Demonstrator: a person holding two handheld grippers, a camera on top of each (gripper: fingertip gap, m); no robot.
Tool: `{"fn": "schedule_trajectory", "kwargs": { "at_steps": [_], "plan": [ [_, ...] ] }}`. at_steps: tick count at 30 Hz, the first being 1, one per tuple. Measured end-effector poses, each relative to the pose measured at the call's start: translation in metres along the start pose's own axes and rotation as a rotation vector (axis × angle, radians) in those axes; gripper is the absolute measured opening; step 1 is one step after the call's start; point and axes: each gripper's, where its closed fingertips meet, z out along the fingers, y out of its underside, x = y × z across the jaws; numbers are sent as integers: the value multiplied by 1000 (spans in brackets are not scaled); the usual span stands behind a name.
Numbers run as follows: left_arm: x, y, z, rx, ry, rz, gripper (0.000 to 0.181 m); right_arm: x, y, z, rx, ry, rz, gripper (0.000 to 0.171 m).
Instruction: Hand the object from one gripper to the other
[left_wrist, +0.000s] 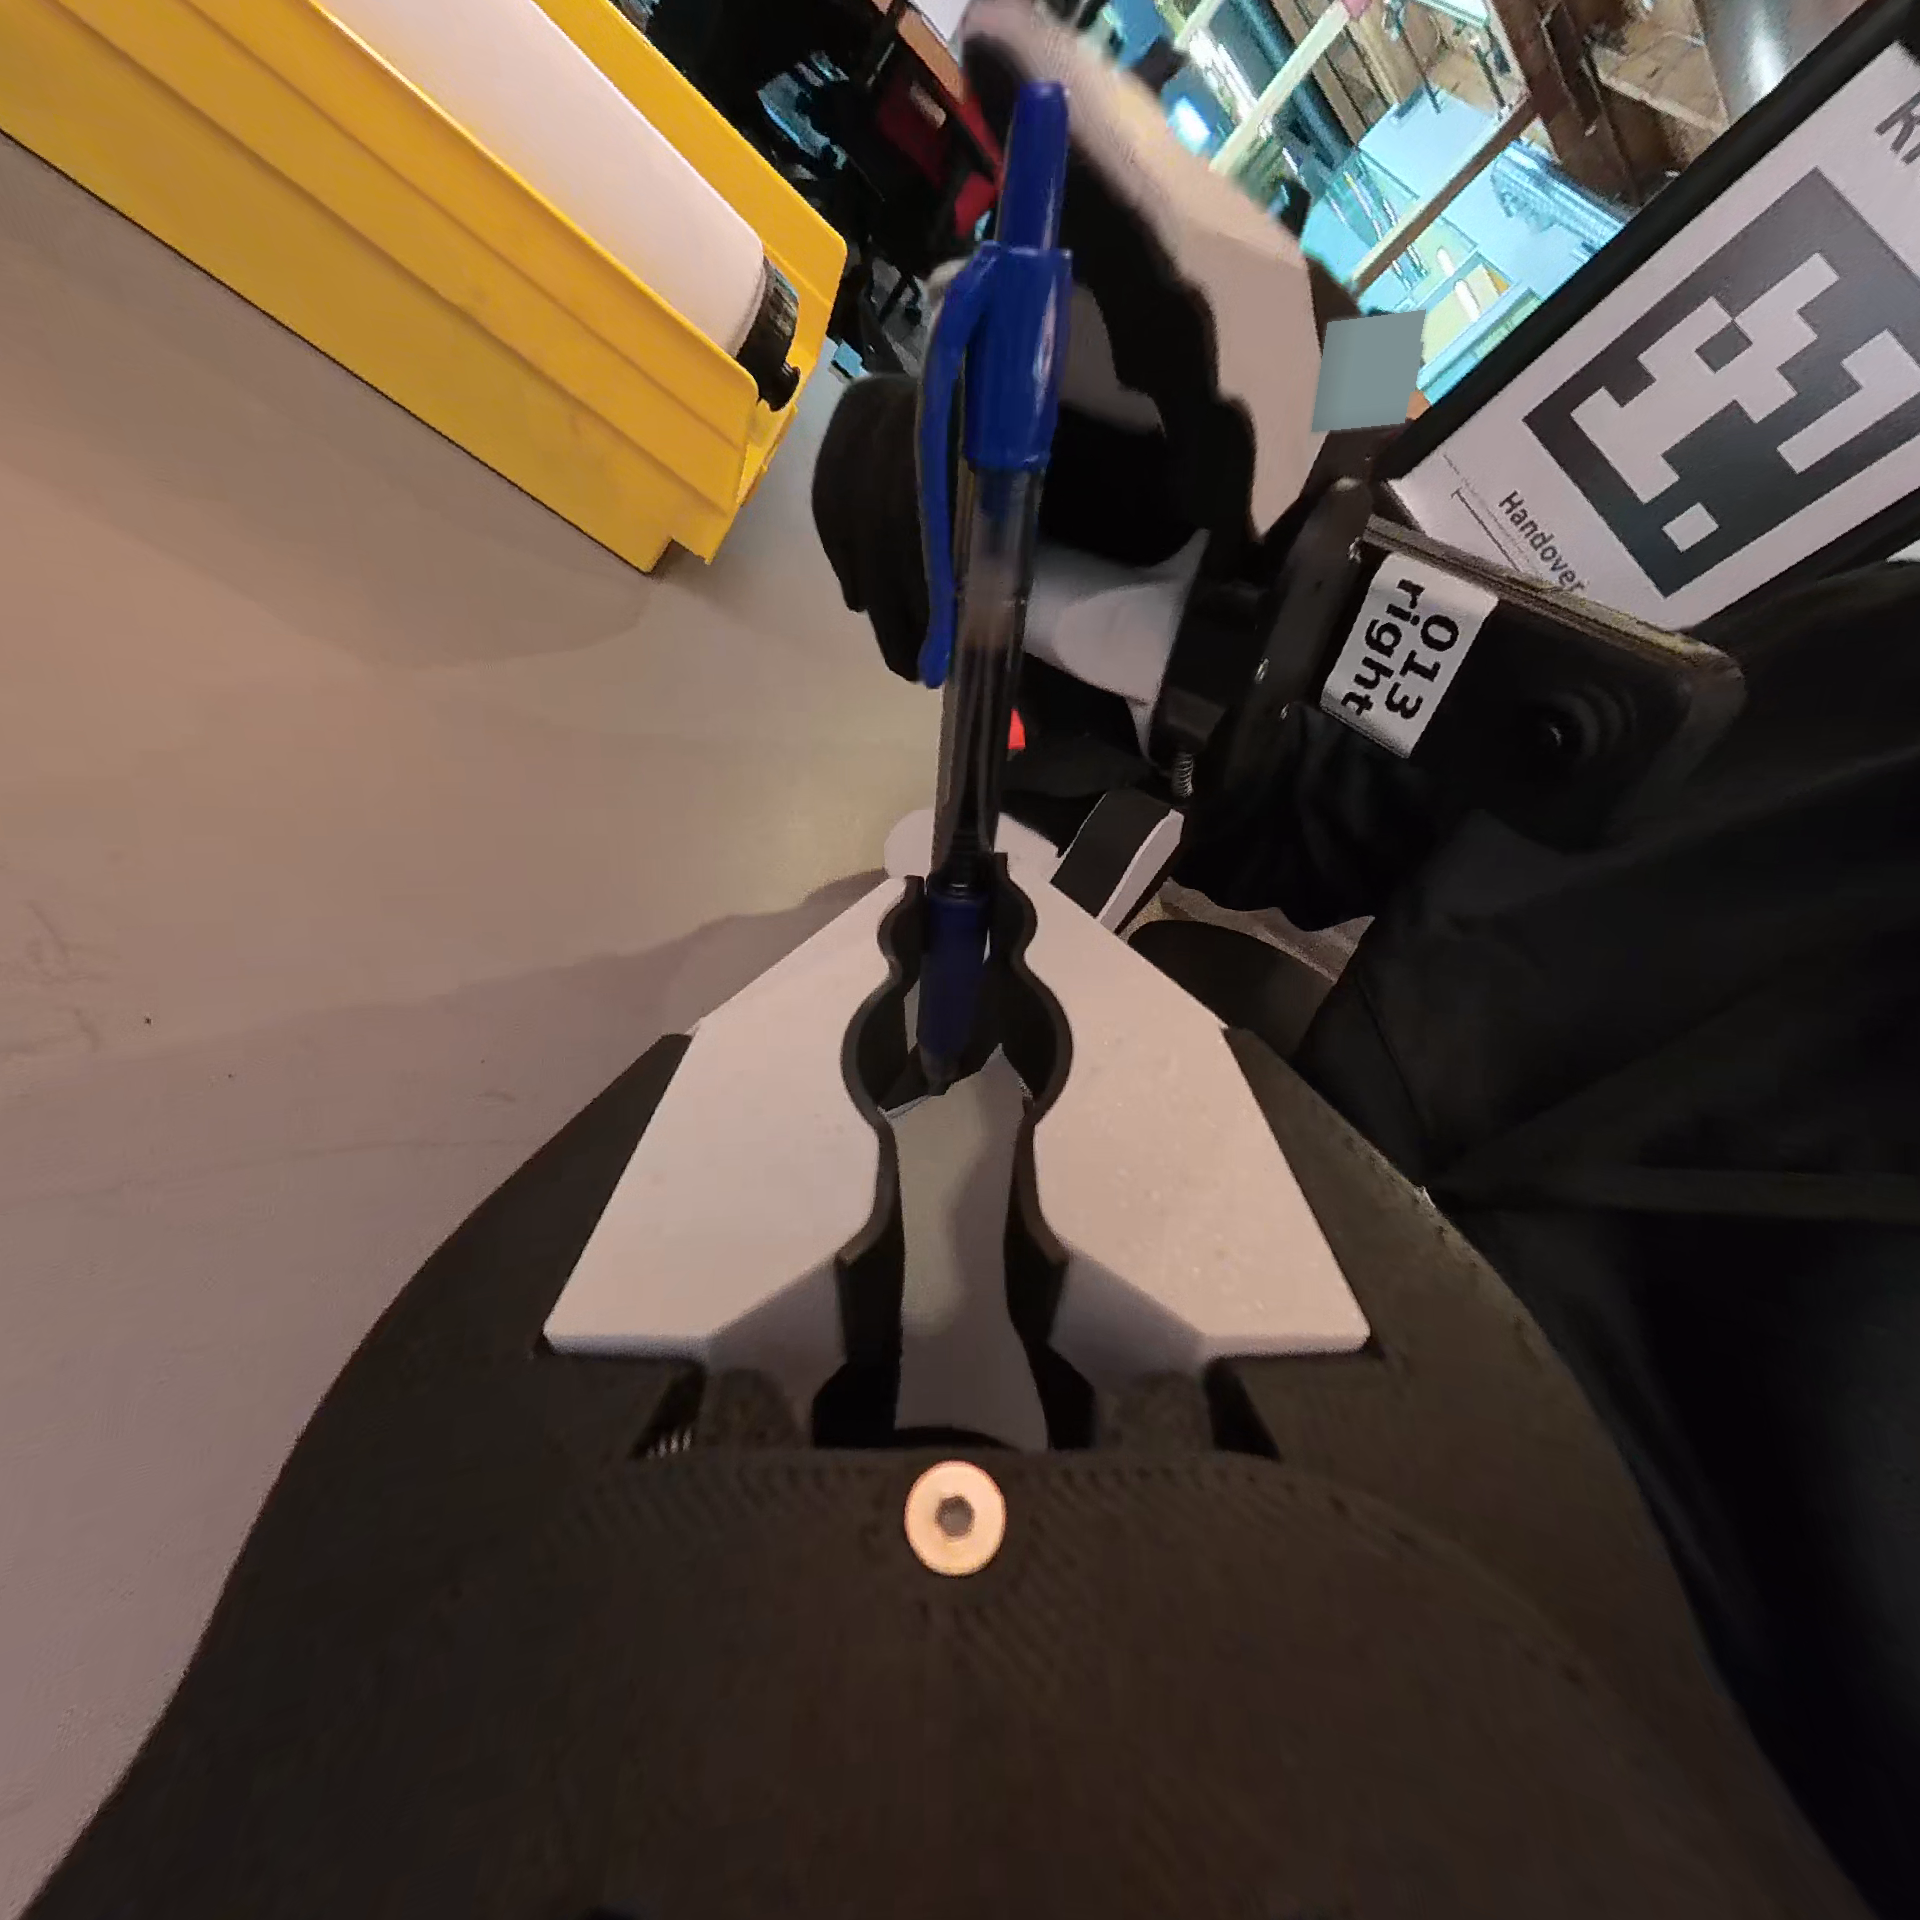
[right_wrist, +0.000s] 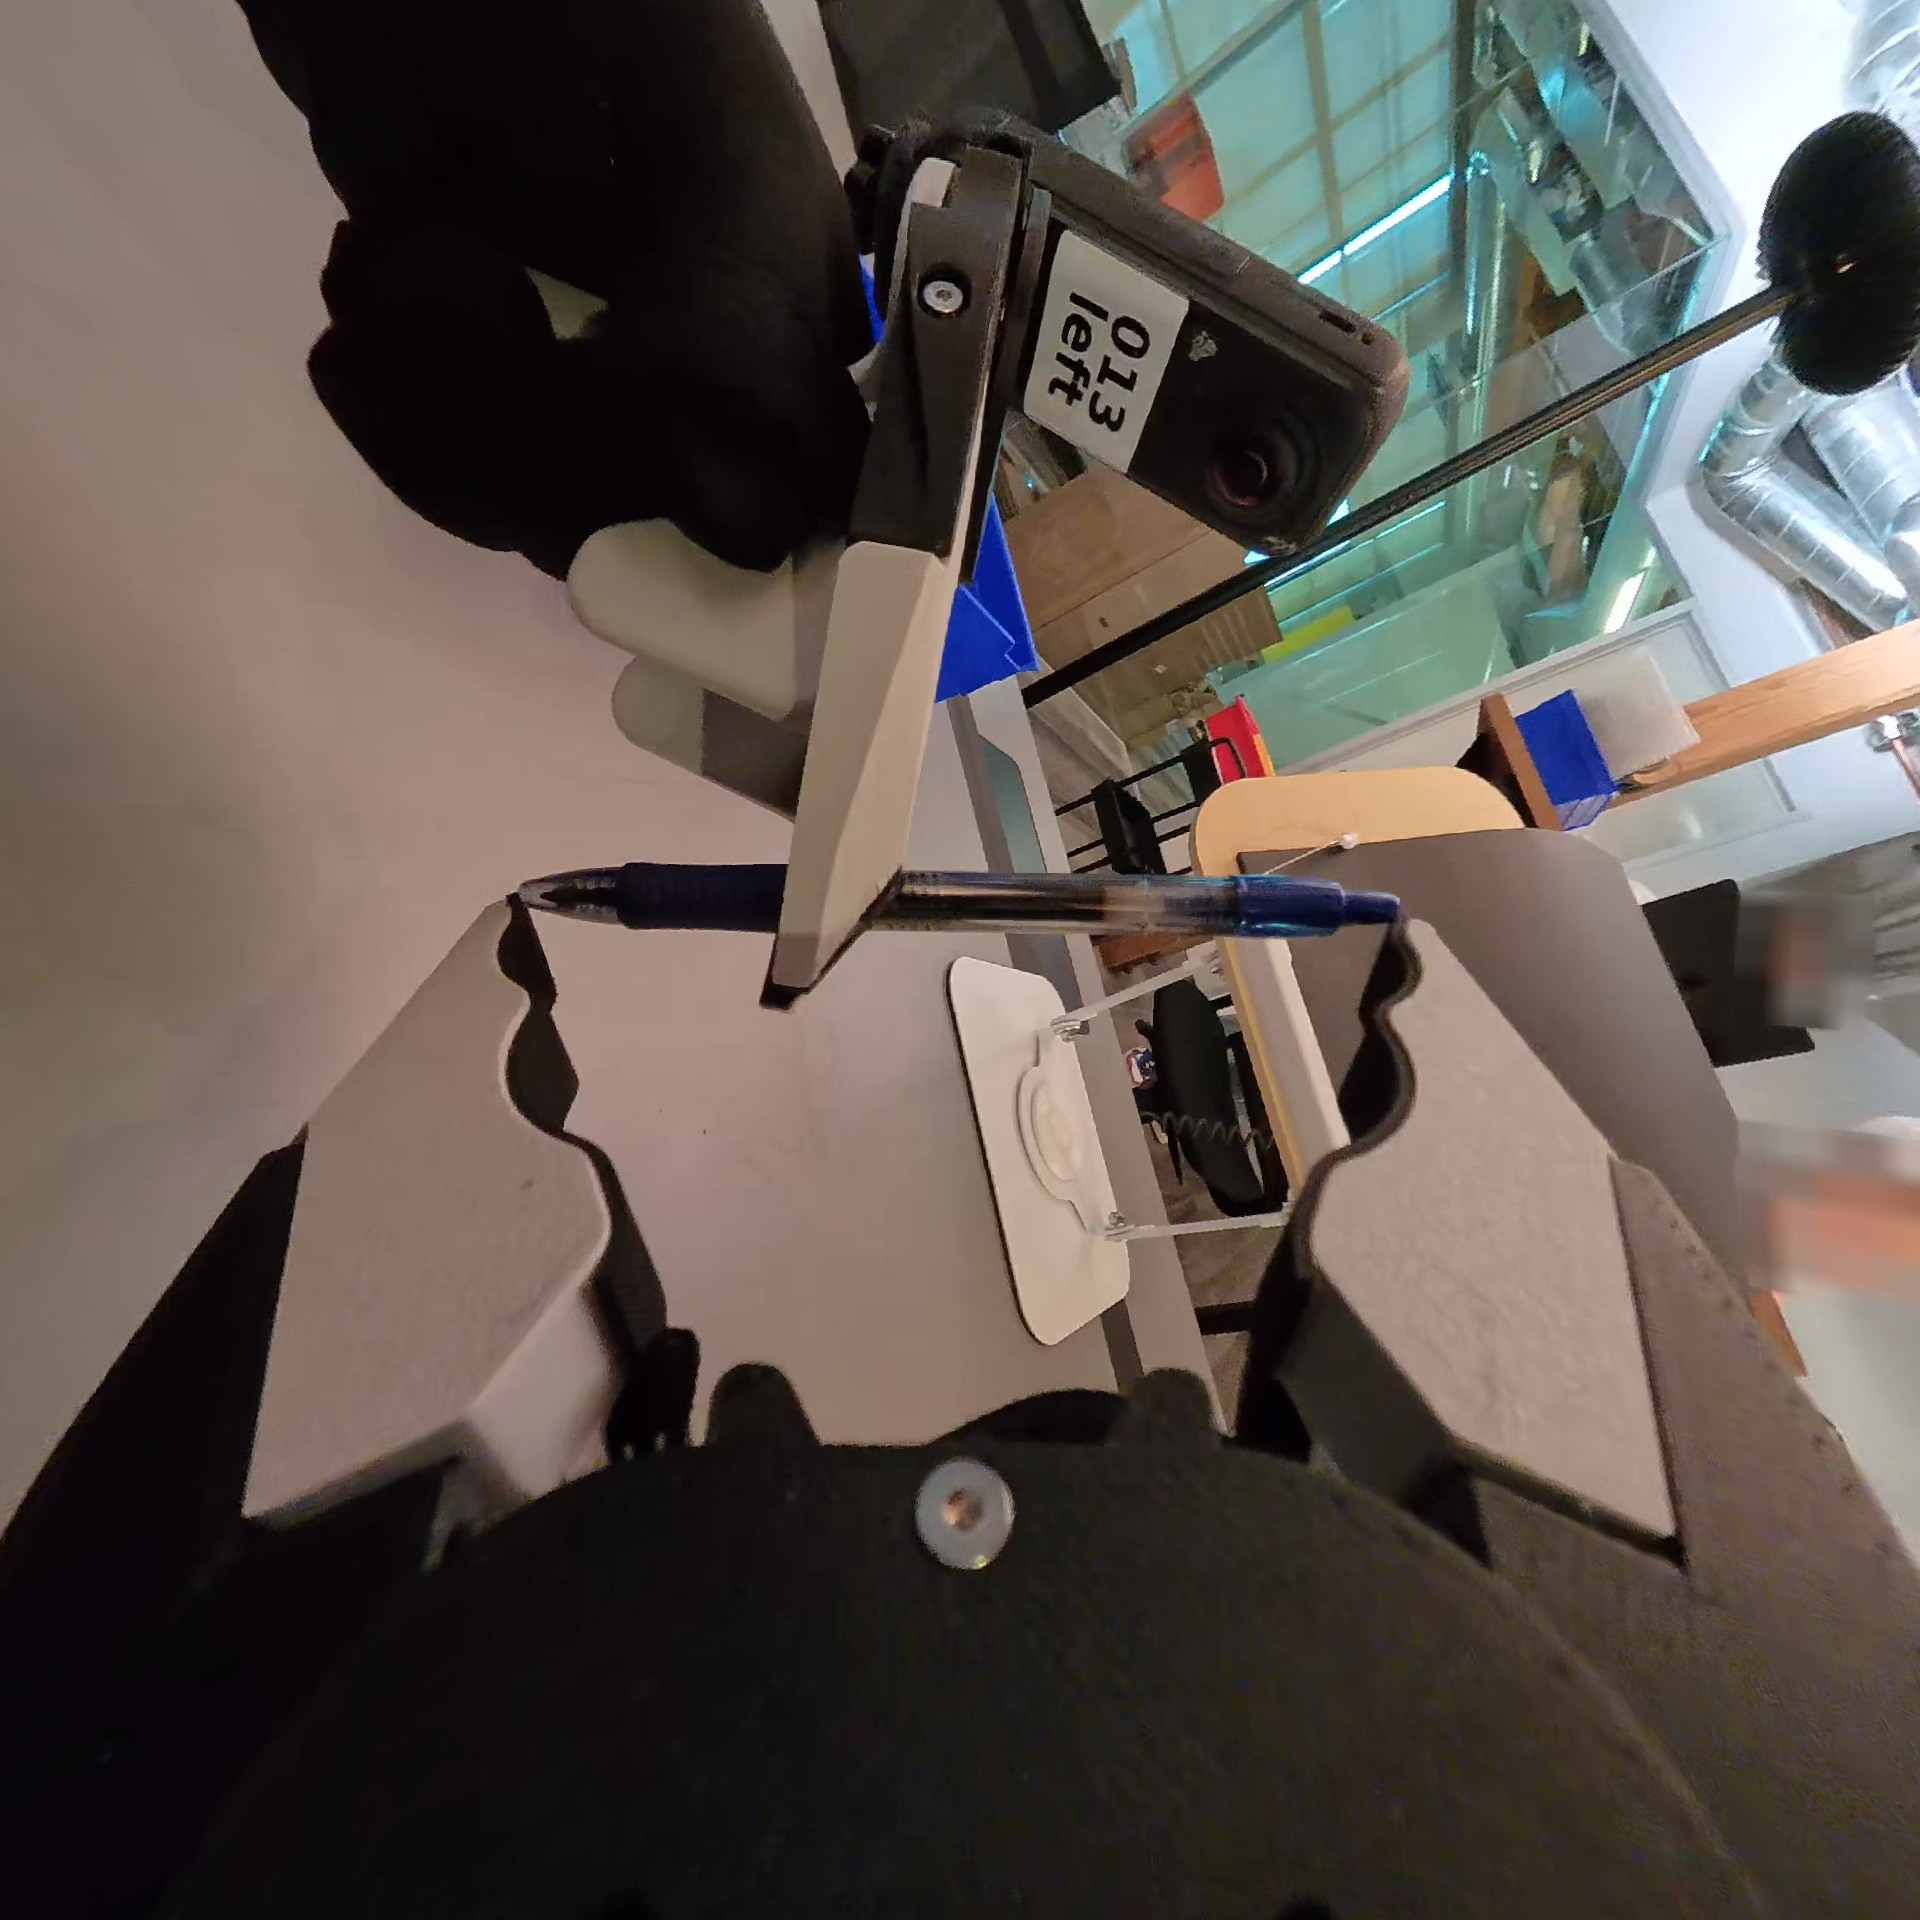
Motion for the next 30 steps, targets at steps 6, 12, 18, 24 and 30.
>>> {"fn": "schedule_trajectory", "kwargs": {
  "at_steps": [6,12,18,24,30],
  "plan": [
    [1,-4,-2,23,5,-13,9,-1,-2,-3,16,5,5,135],
    [0,0,1,6,13,-32,9,-2,-2,-2,6,3,-28,143],
    [0,2,2,-2,22,-41,9,-4,-1,-2,0,-3,-54,133],
    [3,0,4,15,35,-41,9,-3,-1,-5,19,-32,16,138],
    [4,0,8,7,44,-35,9,-9,-4,-5,35,-74,45,145]
  ]
}}
